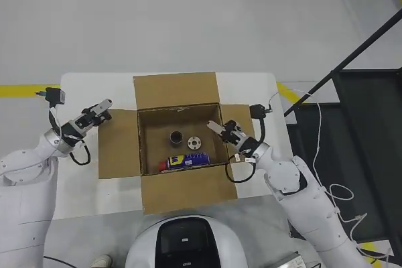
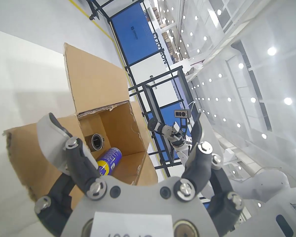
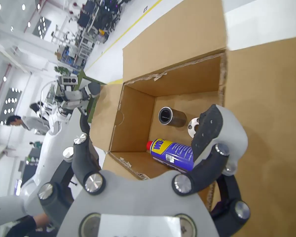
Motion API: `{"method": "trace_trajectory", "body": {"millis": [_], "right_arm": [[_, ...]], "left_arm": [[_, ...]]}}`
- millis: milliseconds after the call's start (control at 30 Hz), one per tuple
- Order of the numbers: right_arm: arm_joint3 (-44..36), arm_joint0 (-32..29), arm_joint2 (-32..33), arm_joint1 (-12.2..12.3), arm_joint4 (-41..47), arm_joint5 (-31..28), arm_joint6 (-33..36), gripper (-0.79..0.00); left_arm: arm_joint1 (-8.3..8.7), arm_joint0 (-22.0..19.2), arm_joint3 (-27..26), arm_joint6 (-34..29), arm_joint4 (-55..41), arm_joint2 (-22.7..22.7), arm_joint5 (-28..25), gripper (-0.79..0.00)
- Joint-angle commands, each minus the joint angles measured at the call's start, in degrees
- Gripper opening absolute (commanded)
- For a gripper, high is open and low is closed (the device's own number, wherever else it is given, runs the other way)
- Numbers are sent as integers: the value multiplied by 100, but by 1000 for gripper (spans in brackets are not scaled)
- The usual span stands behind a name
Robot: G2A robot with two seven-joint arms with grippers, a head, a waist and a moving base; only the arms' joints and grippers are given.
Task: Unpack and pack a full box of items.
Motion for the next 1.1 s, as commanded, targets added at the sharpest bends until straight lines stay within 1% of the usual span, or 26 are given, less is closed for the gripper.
{"method": "trace_trajectory", "body": {"millis": [0, 67, 167, 300, 367, 500, 900, 967, 1067], "right_arm": [[-18, 246, -289, -21, -288, 130, 400, 0], [67, 535, -650, -58, -715, 325, 697, 0], [314, 983, -1233, -151, -1320, 629, 915, 0], [731, 1530, -1926, -306, -2040, 914, 944, 0], [998, 1737, -2149, -388, -2152, 1075, 908, 0], [1047, 1772, -2172, -401, -2162, 1120, 904, 0], [1062, 1768, -2186, -400, -2247, 1134, 898, 0], [1081, 1863, -2308, -430, -2390, 1125, 1055, 0], [1397, 2242, -2616, -543, -2605, 1275, 1418, 0]], "left_arm": [[51, -17, 62, -473, -125, -104, -161, 0], [108, -54, 183, -783, -180, -259, -268, 0], [177, -114, 307, -1164, -187, -373, -350, 0], [247, -208, 516, -1445, -273, -465, -400, 0], [258, -248, 646, -1541, -577, -462, -477, 0], [256, -292, 921, -1382, -1132, -462, -678, 0], [256, -292, 921, -1382, -1132, -462, -678, 0], [256, -292, 921, -1382, -1132, -462, -678, 0], [256, -292, 921, -1382, -1132, -462, -678, 0]]}}
